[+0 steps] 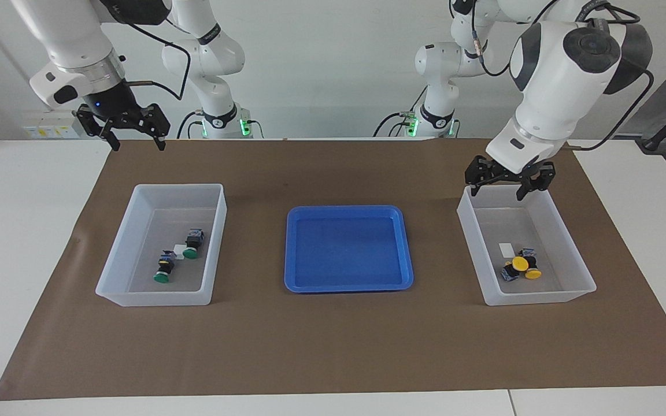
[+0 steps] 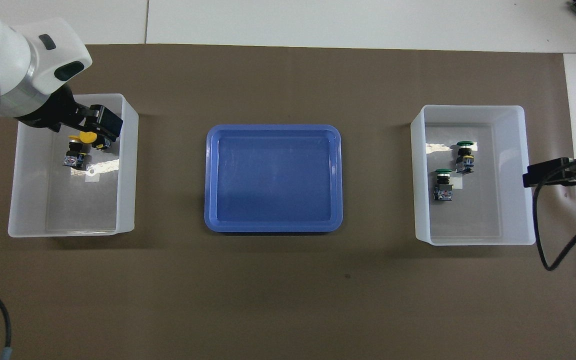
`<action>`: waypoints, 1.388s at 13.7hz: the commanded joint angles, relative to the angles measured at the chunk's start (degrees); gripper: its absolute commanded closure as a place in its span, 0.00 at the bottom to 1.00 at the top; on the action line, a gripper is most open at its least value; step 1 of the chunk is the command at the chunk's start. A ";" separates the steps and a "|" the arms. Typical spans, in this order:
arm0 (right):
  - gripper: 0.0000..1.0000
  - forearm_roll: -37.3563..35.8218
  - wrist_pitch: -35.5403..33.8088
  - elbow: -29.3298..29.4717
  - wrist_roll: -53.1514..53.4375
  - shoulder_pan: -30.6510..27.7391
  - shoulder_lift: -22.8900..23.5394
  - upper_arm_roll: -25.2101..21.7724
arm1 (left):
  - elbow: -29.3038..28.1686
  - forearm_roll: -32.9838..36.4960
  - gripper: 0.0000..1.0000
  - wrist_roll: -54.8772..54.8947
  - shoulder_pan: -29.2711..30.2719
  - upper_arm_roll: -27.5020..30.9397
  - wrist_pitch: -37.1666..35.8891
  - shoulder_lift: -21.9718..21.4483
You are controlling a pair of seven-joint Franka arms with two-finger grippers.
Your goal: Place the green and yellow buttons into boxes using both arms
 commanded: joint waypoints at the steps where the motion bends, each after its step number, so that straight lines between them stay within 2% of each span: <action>1: 0.00 -0.05 0.43 -0.80 0.27 -0.34 -0.93 0.30 | -6.35 -1.08 0.00 -0.30 1.90 0.16 4.44 -3.03; 19: 0.00 -0.14 0.43 -0.80 0.27 -0.34 -0.93 0.30 | -7.67 -4.69 0.00 -1.10 2.96 0.25 6.55 -3.65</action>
